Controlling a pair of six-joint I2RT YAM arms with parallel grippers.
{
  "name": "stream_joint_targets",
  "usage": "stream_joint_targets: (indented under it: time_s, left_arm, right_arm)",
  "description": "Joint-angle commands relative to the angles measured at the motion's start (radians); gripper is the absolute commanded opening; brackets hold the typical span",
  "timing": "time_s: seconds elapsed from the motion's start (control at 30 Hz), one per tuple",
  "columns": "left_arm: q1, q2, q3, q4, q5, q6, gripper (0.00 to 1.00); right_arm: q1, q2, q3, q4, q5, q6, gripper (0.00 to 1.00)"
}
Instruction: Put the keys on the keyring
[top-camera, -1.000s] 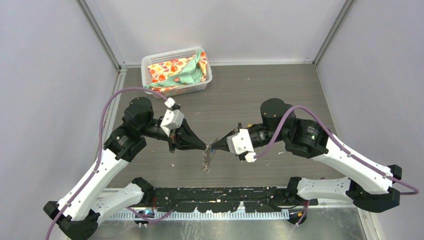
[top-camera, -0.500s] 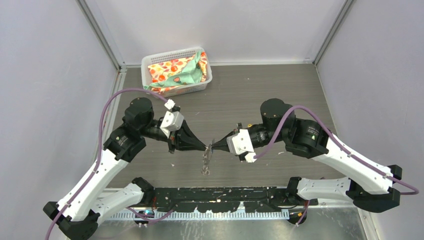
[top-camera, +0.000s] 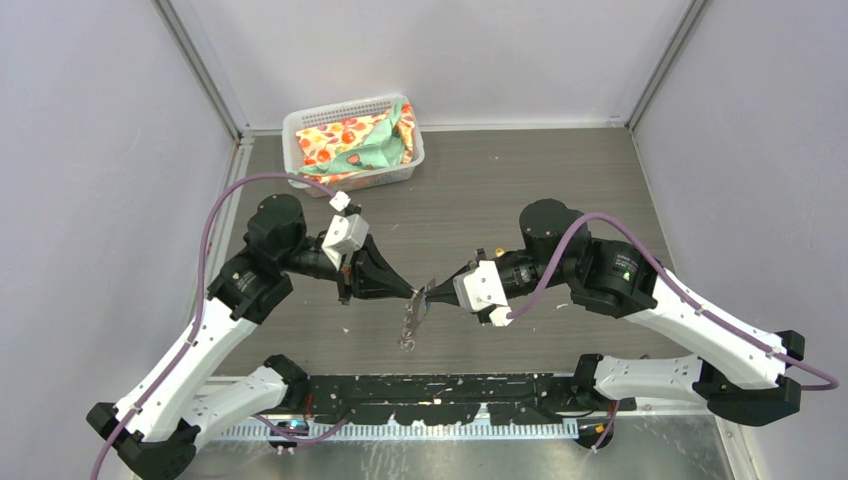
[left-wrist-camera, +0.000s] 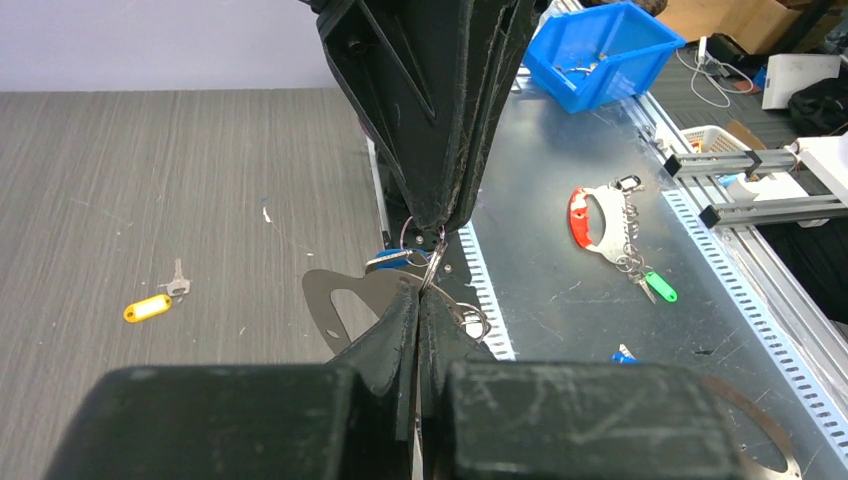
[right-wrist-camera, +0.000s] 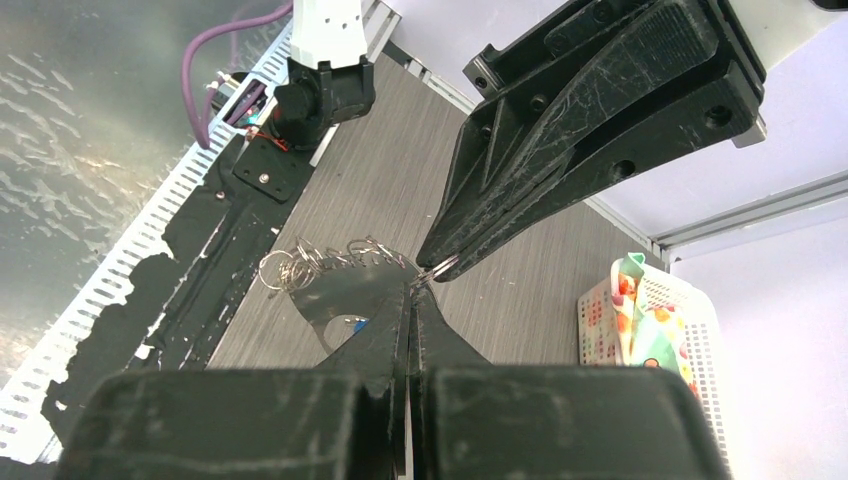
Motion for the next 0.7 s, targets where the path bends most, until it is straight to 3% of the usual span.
stream_joint_targets:
  time_s: [0.0, 0.67]
  left_arm:
    - [-0.005, -0.005, 0.007, 0.047, -0.01, -0.012, 0.0]
    - [-0.006, -0.011, 0.002, 0.029, -0.083, -0.005, 0.0]
  right_arm:
    - [0.004, -0.02, 0.002, 0.021, -0.01, 0.001, 0.01]
    - [0.004, -0.005, 0.009, 0.048, 0.002, -0.006, 0.01]
